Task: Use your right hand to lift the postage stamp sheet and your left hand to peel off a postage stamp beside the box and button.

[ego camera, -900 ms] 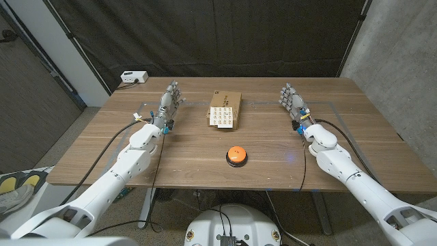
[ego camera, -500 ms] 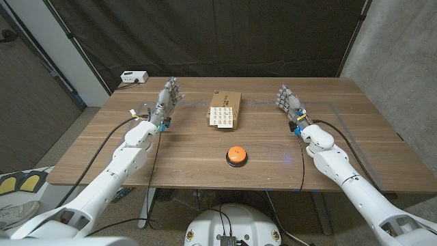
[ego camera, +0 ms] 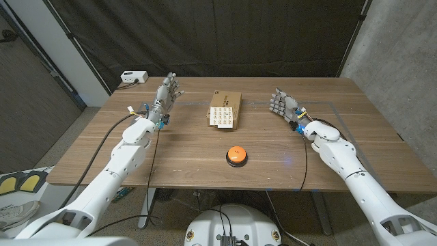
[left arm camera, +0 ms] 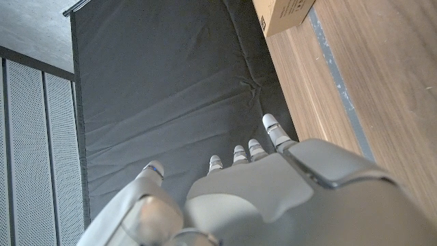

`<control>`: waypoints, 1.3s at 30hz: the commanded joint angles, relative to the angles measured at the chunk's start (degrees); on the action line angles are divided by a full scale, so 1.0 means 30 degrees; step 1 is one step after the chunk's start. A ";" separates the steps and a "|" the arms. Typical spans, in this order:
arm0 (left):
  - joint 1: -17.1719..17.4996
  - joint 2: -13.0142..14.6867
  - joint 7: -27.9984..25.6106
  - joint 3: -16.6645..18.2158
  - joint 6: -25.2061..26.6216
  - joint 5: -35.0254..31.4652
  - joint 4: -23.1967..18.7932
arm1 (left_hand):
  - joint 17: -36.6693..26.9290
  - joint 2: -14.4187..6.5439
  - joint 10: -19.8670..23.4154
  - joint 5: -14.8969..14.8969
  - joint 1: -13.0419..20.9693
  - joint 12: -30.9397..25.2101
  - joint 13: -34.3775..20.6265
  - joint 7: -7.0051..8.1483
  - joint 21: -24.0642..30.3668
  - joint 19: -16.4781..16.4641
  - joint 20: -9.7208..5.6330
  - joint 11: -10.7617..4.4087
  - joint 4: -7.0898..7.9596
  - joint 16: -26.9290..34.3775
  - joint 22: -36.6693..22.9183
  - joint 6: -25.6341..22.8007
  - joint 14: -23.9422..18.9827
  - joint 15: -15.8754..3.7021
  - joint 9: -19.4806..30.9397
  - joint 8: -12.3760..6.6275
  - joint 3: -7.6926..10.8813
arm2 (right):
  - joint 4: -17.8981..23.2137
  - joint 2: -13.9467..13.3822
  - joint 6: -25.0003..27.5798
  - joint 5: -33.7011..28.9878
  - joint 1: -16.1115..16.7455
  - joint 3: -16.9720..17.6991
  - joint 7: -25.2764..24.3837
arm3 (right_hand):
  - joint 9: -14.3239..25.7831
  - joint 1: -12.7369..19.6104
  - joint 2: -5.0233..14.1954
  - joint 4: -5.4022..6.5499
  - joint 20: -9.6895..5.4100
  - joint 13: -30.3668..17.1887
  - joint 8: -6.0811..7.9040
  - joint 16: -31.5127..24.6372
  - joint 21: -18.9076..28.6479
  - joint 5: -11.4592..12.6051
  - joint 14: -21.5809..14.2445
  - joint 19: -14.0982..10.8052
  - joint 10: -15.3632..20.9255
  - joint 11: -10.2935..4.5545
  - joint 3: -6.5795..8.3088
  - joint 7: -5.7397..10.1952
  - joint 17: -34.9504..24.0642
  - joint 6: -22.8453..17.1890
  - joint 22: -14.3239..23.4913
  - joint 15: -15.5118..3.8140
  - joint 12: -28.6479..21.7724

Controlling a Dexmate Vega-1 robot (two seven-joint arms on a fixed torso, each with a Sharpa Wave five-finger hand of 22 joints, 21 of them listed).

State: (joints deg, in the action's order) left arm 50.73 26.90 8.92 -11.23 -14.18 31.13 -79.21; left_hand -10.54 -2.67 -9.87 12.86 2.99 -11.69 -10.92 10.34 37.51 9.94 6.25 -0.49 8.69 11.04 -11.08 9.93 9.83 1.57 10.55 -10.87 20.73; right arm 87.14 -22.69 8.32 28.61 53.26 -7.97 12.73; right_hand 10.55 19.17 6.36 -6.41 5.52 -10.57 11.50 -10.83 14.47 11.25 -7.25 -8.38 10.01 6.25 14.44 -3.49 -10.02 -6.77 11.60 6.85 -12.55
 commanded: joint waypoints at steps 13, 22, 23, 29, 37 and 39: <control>0.0200 -0.0250 0.0607 0.0699 0.0323 -0.0431 -0.0612 | -0.0102 0.0032 -0.1464 0.0143 -0.0004 -0.0282 -0.0078 0.0111 0.0086 0.2846 0.0354 0.0215 -0.0079 0.0273 -0.0043 0.3007 0.1174 0.0563 0.0064 -0.0177 -0.0098 | 0.4110 -0.0410 0.6725 0.2874 0.2084 0.3459 0.3344 | 0.0081 0.0522 0.0353 -0.0182 -0.0180 -0.0078 0.0126 -0.0152 0.0243 0.0281 -0.0747 -0.0450 0.0371 0.0099 0.0493 -0.0048 -0.0029 -0.0366 0.0093 0.0030 -0.0218; 0.0575 -0.0237 0.0642 0.0795 0.0580 -0.0369 -0.1309 | -0.0119 0.0040 -0.1327 0.0155 0.0004 -0.0326 -0.0085 0.0057 0.0095 0.2752 0.0393 0.0270 -0.0103 0.0319 -0.0047 0.2863 0.1015 0.0607 0.0063 -0.0218 -0.0134 | 0.4795 -0.0964 0.9032 0.4188 0.2513 0.4151 0.4380 | 0.0090 0.0536 0.0446 -0.0163 -0.0247 -0.0085 0.0150 -0.0190 0.0352 0.0344 -0.1097 -0.0686 0.0650 0.0181 0.0598 -0.0084 -0.0070 -0.0584 0.0126 -0.0103 -0.0294; 0.0598 -0.0253 0.0670 0.0782 0.0600 -0.0357 -0.1376 | -0.0120 0.0041 -0.1312 0.0156 0.0005 -0.0331 -0.0085 0.0044 0.0094 0.2747 0.0411 0.0272 -0.0106 0.0321 -0.0047 0.2862 0.1006 0.0604 0.0063 -0.0216 -0.0138 | 0.4852 -0.1104 0.9382 0.4306 0.2494 0.4173 0.4509 | 0.0090 0.0534 0.0447 -0.0162 -0.0254 -0.0085 0.0149 -0.0185 0.0354 0.0345 -0.1093 -0.0690 0.0648 0.0182 0.0599 -0.0078 -0.0071 -0.0586 0.0126 -0.0109 -0.0293; 0.0639 -0.0387 0.0693 0.0630 0.0746 -0.0412 -0.1625 | -0.0130 0.0046 -0.1210 0.0163 0.0015 -0.0363 -0.0089 0.0054 0.0090 0.2711 0.0427 0.0280 -0.0123 0.0324 -0.0049 0.2810 0.0969 0.0603 0.0062 -0.0223 -0.0159 | 0.5043 -0.1765 1.0856 0.4850 0.2436 0.4329 0.5338 | 0.0095 0.0452 0.0480 -0.0094 -0.0324 -0.0090 0.0115 -0.0138 0.0365 0.0365 -0.1085 -0.0691 0.0651 0.0229 0.0618 -0.0089 -0.0106 -0.0591 0.0145 -0.0104 -0.0272; 0.0550 -0.0515 0.0490 0.0366 0.0915 -0.0700 -0.1797 | -0.0140 0.0052 -0.1140 0.0169 0.0039 -0.0379 -0.0094 0.0018 0.0073 0.2688 0.0435 0.0305 -0.0154 0.0332 -0.0050 0.2732 0.0904 0.0632 0.0061 -0.0235 -0.0182 | 0.4700 -0.2101 1.2225 0.5603 0.2315 0.4536 0.6467 | 0.0101 0.0377 0.0569 -0.0011 -0.0355 -0.0094 0.0129 -0.0219 0.0514 0.0404 -0.1462 -0.1020 0.0966 0.0300 0.0686 -0.0187 -0.0138 -0.0743 0.0170 -0.0155 -0.0364; 0.0531 -0.0526 0.0432 0.0310 0.0956 -0.0770 -0.1862 | -0.0142 0.0053 -0.1140 0.0171 0.0045 -0.0376 -0.0095 0.0019 0.0061 0.2704 0.0452 0.0298 -0.0161 0.0328 -0.0050 0.2721 0.0906 0.0626 0.0061 -0.0235 -0.0186 | 0.4600 -0.2133 1.2549 0.5790 0.2263 0.4580 0.6704 | 0.0101 0.0372 0.0574 -0.0005 -0.0371 -0.0094 0.0140 -0.0217 0.0523 0.0408 -0.1479 -0.1039 0.0976 0.0316 0.0693 -0.0199 -0.0139 -0.0784 0.0172 -0.0152 -0.0364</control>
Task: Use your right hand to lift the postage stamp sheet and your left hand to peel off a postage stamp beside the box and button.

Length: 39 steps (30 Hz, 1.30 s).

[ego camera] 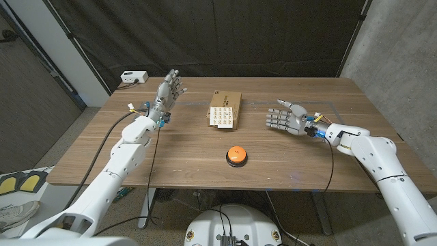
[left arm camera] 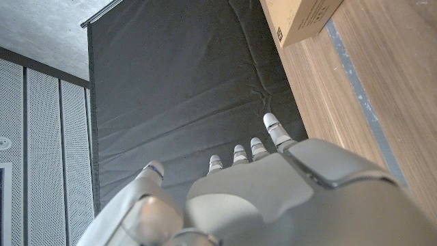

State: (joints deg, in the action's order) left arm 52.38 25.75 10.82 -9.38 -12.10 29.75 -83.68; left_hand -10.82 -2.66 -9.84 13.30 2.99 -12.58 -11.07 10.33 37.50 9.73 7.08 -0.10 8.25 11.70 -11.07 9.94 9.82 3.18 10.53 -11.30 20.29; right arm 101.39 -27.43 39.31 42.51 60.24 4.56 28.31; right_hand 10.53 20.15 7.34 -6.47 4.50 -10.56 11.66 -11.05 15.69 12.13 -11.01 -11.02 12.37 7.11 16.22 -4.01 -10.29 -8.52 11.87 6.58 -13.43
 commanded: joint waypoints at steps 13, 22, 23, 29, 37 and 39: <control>0.0146 -0.0169 -0.0552 -0.0428 0.0434 -0.0491 -0.0807 | -0.0063 0.0051 -0.1120 0.0033 0.0088 -0.0071 -0.0052 -0.0040 0.0037 0.2733 0.0159 0.0220 -0.0060 0.0112 -0.0054 0.2633 0.0832 0.0157 0.0068 -0.0093 -0.0073 | -0.0712 -0.0672 0.4033 0.1649 -0.0526 0.0101 0.2508 | 0.0116 -0.0067 0.0250 0.0098 -0.0185 -0.0101 0.0174 -0.0288 0.0438 0.0179 -0.1018 -0.0892 0.0755 0.0244 0.0184 -0.0339 -0.0072 -0.0664 0.0110 -0.0153 -0.0216; 0.0244 -0.0120 -0.0575 -0.0353 0.0409 -0.0460 -0.0950 | -0.0072 0.0044 -0.1120 0.0039 0.0109 -0.0060 -0.0058 -0.0098 0.0017 0.2712 0.0188 0.0246 -0.0081 0.0104 -0.0055 0.2614 0.0808 0.0132 0.0072 -0.0082 -0.0094 | -0.1027 -0.0733 0.5022 0.1686 -0.1099 -0.0657 0.3263 | 0.0116 -0.0068 0.0239 0.0093 -0.0340 -0.0095 0.0303 -0.0377 0.0884 0.0271 -0.2125 -0.1935 0.2001 0.0456 0.0363 -0.0826 -0.0056 -0.1472 0.0104 -0.0364 -0.0551; 0.0251 -0.0116 -0.0553 -0.0344 0.0395 -0.0446 -0.0950 | -0.0073 0.0044 -0.1125 0.0039 0.0110 -0.0057 -0.0059 -0.0106 0.0019 0.2699 0.0184 0.0246 -0.0082 0.0103 -0.0055 0.2611 0.0809 0.0149 0.0072 -0.0082 -0.0096 | -0.1113 -0.0724 0.5135 0.1694 -0.1186 -0.0759 0.3365 | 0.0116 -0.0066 0.0244 0.0093 -0.0342 -0.0095 0.0321 -0.0362 0.0885 0.0276 -0.2124 -0.1933 0.2013 0.0469 0.0373 -0.0813 -0.0055 -0.1538 0.0103 -0.0356 -0.0548; 0.0319 -0.0054 -0.0487 -0.0262 0.0396 -0.0382 -0.1015 | -0.0077 0.0041 -0.1119 0.0042 0.0121 -0.0054 -0.0062 -0.0106 0.0008 0.2689 0.0185 0.0251 -0.0093 0.0107 -0.0055 0.2579 0.0775 0.0148 0.0074 -0.0085 -0.0109 | -0.1517 -0.0650 0.5555 0.1606 -0.1635 -0.1257 0.3877 | 0.0119 -0.0071 0.0251 0.0098 -0.0313 -0.0095 0.0347 -0.0260 0.0829 0.0295 -0.2011 -0.1773 0.1990 0.0466 0.0407 -0.0741 -0.0057 -0.1694 0.0102 -0.0315 -0.0507; 0.0436 0.0042 -0.0377 -0.0121 0.0437 -0.0263 -0.1105 | -0.0084 0.0036 -0.1111 0.0045 0.0133 -0.0049 -0.0067 -0.0125 -0.0005 0.2659 0.0185 0.0269 -0.0104 0.0095 -0.0056 0.2571 0.0770 0.0166 0.0077 -0.0073 -0.0128 | -0.2240 -0.0438 0.5812 0.1264 -0.2463 -0.2212 0.4664 | 0.0126 -0.0117 0.0217 0.0117 -0.0292 -0.0096 0.0377 -0.0161 0.0794 0.0310 -0.1902 -0.1664 0.1941 0.0439 0.0416 -0.0670 -0.0064 -0.1886 0.0100 -0.0313 -0.0451; 0.0462 0.0058 -0.0366 -0.0087 0.0453 -0.0238 -0.1133 | -0.0085 0.0034 -0.1115 0.0045 0.0136 -0.0046 -0.0068 -0.0122 -0.0013 0.2667 0.0188 0.0265 -0.0107 0.0101 -0.0056 0.2569 0.0751 0.0174 0.0078 -0.0072 -0.0133 | -0.2469 -0.0328 0.5845 0.1171 -0.2656 -0.2421 0.4833 | 0.0128 -0.0124 0.0210 0.0119 -0.0316 -0.0096 0.0368 -0.0152 0.0793 0.0313 -0.1905 -0.1656 0.1930 0.0424 0.0418 -0.0664 -0.0065 -0.1886 0.0100 -0.0304 -0.0439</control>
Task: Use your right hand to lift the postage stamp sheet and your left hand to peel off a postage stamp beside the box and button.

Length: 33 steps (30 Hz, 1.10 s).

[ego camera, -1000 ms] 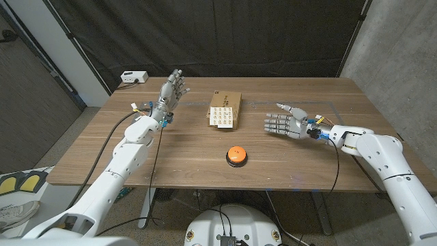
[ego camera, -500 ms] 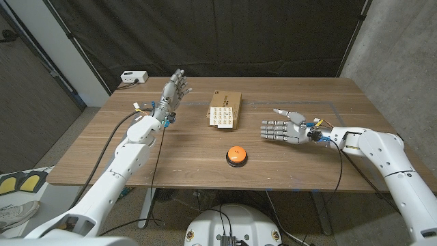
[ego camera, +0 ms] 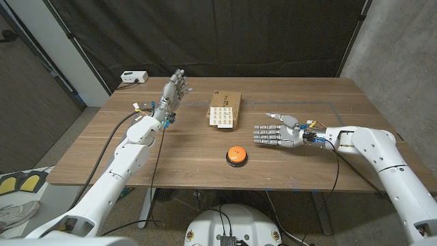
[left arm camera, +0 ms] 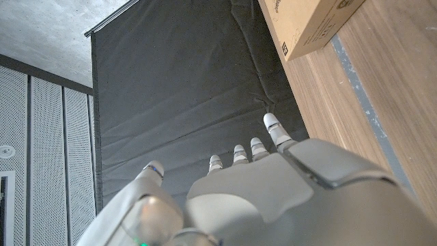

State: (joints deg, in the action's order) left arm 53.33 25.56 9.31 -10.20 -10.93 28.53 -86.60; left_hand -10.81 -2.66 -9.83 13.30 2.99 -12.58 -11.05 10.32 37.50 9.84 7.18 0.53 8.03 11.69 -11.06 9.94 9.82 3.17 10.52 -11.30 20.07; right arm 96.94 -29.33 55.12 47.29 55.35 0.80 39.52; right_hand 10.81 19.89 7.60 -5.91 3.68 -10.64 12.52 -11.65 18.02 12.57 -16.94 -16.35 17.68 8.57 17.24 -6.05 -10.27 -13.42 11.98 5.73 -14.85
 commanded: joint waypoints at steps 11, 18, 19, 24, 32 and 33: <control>0.0268 0.0223 0.0164 0.0383 0.0147 0.0252 -0.0329 | -0.0098 0.0026 -0.1102 0.0049 0.0148 -0.0042 -0.0078 -0.0125 -0.0028 0.2588 0.0185 0.0068 -0.0045 0.0097 -0.0059 0.2549 0.0716 0.0187 0.0085 -0.0060 -0.0088 | -0.2402 0.0943 0.0542 -0.1149 -0.2267 -0.2384 0.2217 | 0.0045 -0.0023 0.0106 -0.0091 -0.0280 -0.0074 0.0016 0.0176 -0.0027 0.0198 0.0248 0.0247 0.0073 -0.0049 0.0129 -0.0044 -0.0068 -0.0242 0.0056 -0.0111 0.0116; 0.0143 0.0210 0.0327 0.0437 0.0048 0.0300 -0.0175 | -0.0102 0.0024 -0.1087 0.0050 0.0155 -0.0041 -0.0081 -0.0138 -0.0043 0.2578 0.0187 0.0091 -0.0052 0.0093 -0.0060 0.2523 0.0701 0.0180 0.0086 -0.0061 -0.0106 | -0.2970 0.1469 0.0149 -0.1760 -0.2753 -0.2689 0.2342 | 0.0054 0.0036 0.0052 -0.0160 -0.0336 -0.0077 -0.0060 0.0359 -0.0126 0.0245 0.0615 0.0510 -0.0297 -0.0012 0.0200 -0.0121 -0.0058 -0.0224 0.0041 -0.0047 0.0320; 0.0121 0.0213 0.0355 0.0441 0.0017 0.0292 -0.0143 | -0.0103 0.0023 -0.1078 0.0051 0.0156 -0.0043 -0.0082 -0.0147 -0.0046 0.2575 0.0200 0.0091 -0.0053 0.0095 -0.0060 0.2517 0.0689 0.0180 0.0087 -0.0061 -0.0109 | -0.3107 0.1555 0.0121 -0.1844 -0.2847 -0.2739 0.2357 | 0.0056 0.0058 0.0019 -0.0191 -0.0319 -0.0079 -0.0076 0.0447 -0.0159 0.0261 0.0852 0.0591 -0.0322 -0.0002 0.0217 -0.0150 -0.0054 -0.0239 0.0034 -0.0019 0.0347; 0.0026 0.0207 0.0448 0.0489 -0.0027 0.0338 -0.0017 | -0.0105 0.0021 -0.1074 0.0052 0.0160 -0.0041 -0.0084 -0.0127 -0.0054 0.2562 0.0189 0.0110 -0.0057 0.0091 -0.0061 0.2499 0.0683 0.0186 0.0088 -0.0061 -0.0122 | -0.3766 0.1987 0.0108 -0.2316 -0.3352 -0.3061 0.2363 | 0.0061 0.0096 -0.0019 -0.0240 -0.0301 -0.0080 -0.0125 0.0490 -0.0219 0.0290 0.1022 0.0739 -0.0490 0.0010 0.0251 -0.0135 -0.0048 -0.0197 0.0022 -0.0010 0.0441; -0.0006 0.0189 0.0675 0.0656 -0.0157 0.0547 0.0140 | -0.0109 0.0019 -0.1037 0.0054 0.0168 -0.0048 -0.0086 -0.0117 -0.0070 0.2543 0.0181 0.0110 -0.0065 0.0087 -0.0061 0.2496 0.0662 0.0189 0.0089 -0.0051 -0.0145 | -0.5024 0.2569 -0.0211 -0.3419 -0.4354 -0.3803 0.2613 | 0.0073 0.0254 -0.0098 -0.0397 -0.0398 -0.0084 -0.0215 0.0646 -0.0399 0.0380 0.1821 0.1159 -0.0987 0.0029 0.0369 -0.0179 -0.0025 -0.0171 -0.0017 0.0127 0.0691; -0.0015 0.0192 0.0724 0.0680 -0.0174 0.0583 0.0169 | -0.0109 0.0019 -0.1027 0.0054 0.0169 -0.0051 -0.0086 -0.0112 -0.0073 0.2545 0.0182 0.0119 -0.0066 0.0084 -0.0061 0.2504 0.0669 0.0198 0.0089 -0.0047 -0.0146 | -0.5180 0.2649 -0.0285 -0.3552 -0.4455 -0.3854 0.2640 | 0.0073 0.0259 -0.0102 -0.0402 -0.0412 -0.0084 -0.0219 0.0658 -0.0412 0.0384 0.1882 0.1190 -0.1008 0.0031 0.0373 -0.0181 -0.0025 -0.0169 -0.0019 0.0142 0.0701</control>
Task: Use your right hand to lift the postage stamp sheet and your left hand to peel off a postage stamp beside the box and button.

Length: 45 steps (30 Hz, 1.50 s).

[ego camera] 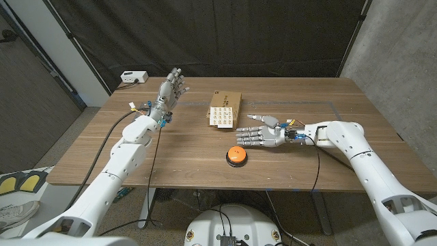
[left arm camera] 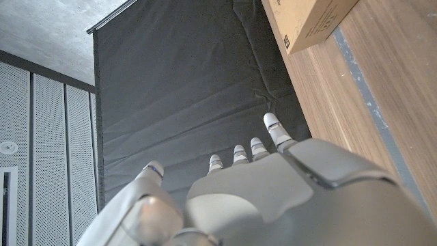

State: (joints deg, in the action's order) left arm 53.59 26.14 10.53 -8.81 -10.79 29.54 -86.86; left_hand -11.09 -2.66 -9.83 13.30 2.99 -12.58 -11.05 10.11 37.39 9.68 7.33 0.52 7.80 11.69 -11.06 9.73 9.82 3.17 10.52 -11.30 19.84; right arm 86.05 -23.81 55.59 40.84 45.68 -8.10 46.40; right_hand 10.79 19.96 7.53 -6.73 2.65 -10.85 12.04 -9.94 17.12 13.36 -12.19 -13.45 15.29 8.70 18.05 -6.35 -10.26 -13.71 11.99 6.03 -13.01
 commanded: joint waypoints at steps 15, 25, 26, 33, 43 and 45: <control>-0.0445 0.0073 0.0767 0.0416 -0.0527 0.0336 0.0648 | -0.0021 0.0025 -0.0989 0.0061 0.0185 -0.0050 -0.0092 -0.0021 -0.0054 0.2524 0.0180 0.0083 -0.0007 0.0082 -0.0062 0.2524 0.0617 0.0217 0.0092 -0.0045 -0.0116 | -0.3076 0.1756 -0.1460 -0.3112 -0.2160 -0.0961 0.0534 | 0.0100 0.0174 -0.0180 -0.0153 -0.0462 -0.0038 -0.0332 0.0087 -0.0532 0.0229 0.1924 0.1278 -0.1674 0.0201 0.0166 -0.0133 -0.0064 0.0493 -0.0039 0.0105 0.0589; -0.0842 0.0035 0.1148 0.0402 -0.0630 0.0448 0.1217 | -0.0022 0.0029 -0.1005 0.0068 0.0203 -0.0032 -0.0094 -0.0020 -0.0060 0.2457 0.0213 0.0119 -0.0023 0.0071 -0.0063 0.2519 0.0603 0.0176 0.0092 -0.0033 -0.0146 | -0.3203 0.1963 -0.1238 -0.3643 -0.2378 -0.0888 0.0748 | 0.0106 0.0152 -0.0199 -0.0167 -0.0694 -0.0051 -0.0421 -0.0214 0.0032 0.0277 0.1592 -0.0044 -0.2029 0.0253 0.0205 -0.0249 -0.0065 0.1006 0.0001 -0.0043 0.0543; -0.0877 0.0036 0.1183 0.0403 -0.0648 0.0454 0.1275 | -0.0022 0.0029 -0.1003 0.0069 0.0205 -0.0031 -0.0094 -0.0005 -0.0070 0.2473 0.0205 0.0093 -0.0025 0.0067 -0.0063 0.2523 0.0606 0.0184 0.0092 -0.0029 -0.0149 | -0.3204 0.1947 -0.1197 -0.3720 -0.2409 -0.0969 0.0812 | 0.0107 0.0155 -0.0199 -0.0170 -0.0708 -0.0051 -0.0424 -0.0216 0.0044 0.0278 0.1582 -0.0071 -0.2030 0.0251 0.0208 -0.0255 -0.0064 0.1020 0.0002 -0.0047 0.0540; -0.1149 0.0058 0.1479 0.0376 -0.0763 0.0492 0.1669 | -0.0023 0.0032 -0.0991 0.0074 0.0215 -0.0029 -0.0095 -0.0031 -0.0080 0.2443 0.0210 0.0090 -0.0034 0.0073 -0.0064 0.2512 0.0565 0.0190 0.0092 -0.0025 -0.0171 | -0.2357 0.1501 -0.1520 -0.4731 -0.2444 -0.1581 0.0698 | 0.0109 0.0053 -0.0211 -0.0117 -0.0075 -0.0052 -0.0371 -0.0320 0.0464 0.0289 0.1220 -0.0986 -0.2044 0.0304 0.0202 -0.0291 -0.0087 0.1058 0.0042 0.0331 0.0460; -0.1468 -0.0100 0.1765 0.0301 -0.1010 0.0589 0.2090 | -0.0022 0.0038 -0.0985 0.0081 0.0236 -0.0021 -0.0096 -0.0042 -0.0097 0.2404 0.0240 0.0071 -0.0051 0.0074 -0.0065 0.2499 0.0517 0.0195 0.0093 -0.0020 -0.0201 | -0.2267 0.1560 -0.0877 -0.4255 -0.2461 -0.1481 0.1333 | 0.0106 -0.0147 -0.0390 -0.0113 0.0542 -0.0042 -0.0265 -0.0360 0.1079 0.0286 0.0404 -0.2146 -0.1620 0.0409 0.0152 -0.0438 -0.0097 0.1001 0.0092 0.0383 0.0204; -0.1456 -0.0111 0.1695 0.0310 -0.0969 0.0591 0.2060 | -0.0022 0.0038 -0.0975 0.0082 0.0237 -0.0023 -0.0096 -0.0035 -0.0102 0.2404 0.0244 0.0061 -0.0053 0.0074 -0.0065 0.2506 0.0513 0.0176 0.0093 -0.0015 -0.0205 | -0.2467 0.1574 -0.0786 -0.4189 -0.2544 -0.1629 0.1651 | 0.0105 -0.0073 -0.0342 -0.0152 0.0430 -0.0040 -0.0236 -0.0377 0.1085 0.0303 0.0295 -0.2157 -0.1487 0.0423 0.0210 -0.0485 -0.0085 0.0931 0.0079 0.0322 0.0153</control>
State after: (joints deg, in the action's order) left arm 49.98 26.11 15.11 -7.66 -13.24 31.10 -81.66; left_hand -11.07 -2.66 -9.83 13.30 2.99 -12.58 -11.05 10.12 37.25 9.99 7.64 0.52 7.57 11.69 -11.06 9.73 10.03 3.38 10.51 -11.30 19.61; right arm 79.30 -19.31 51.55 27.64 38.60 -12.31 48.85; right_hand 10.78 19.53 6.73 -7.03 4.48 -10.84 10.98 -10.65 20.59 13.99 -10.63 -19.95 10.11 9.82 18.35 -7.48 -10.17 -10.32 12.14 7.14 -12.11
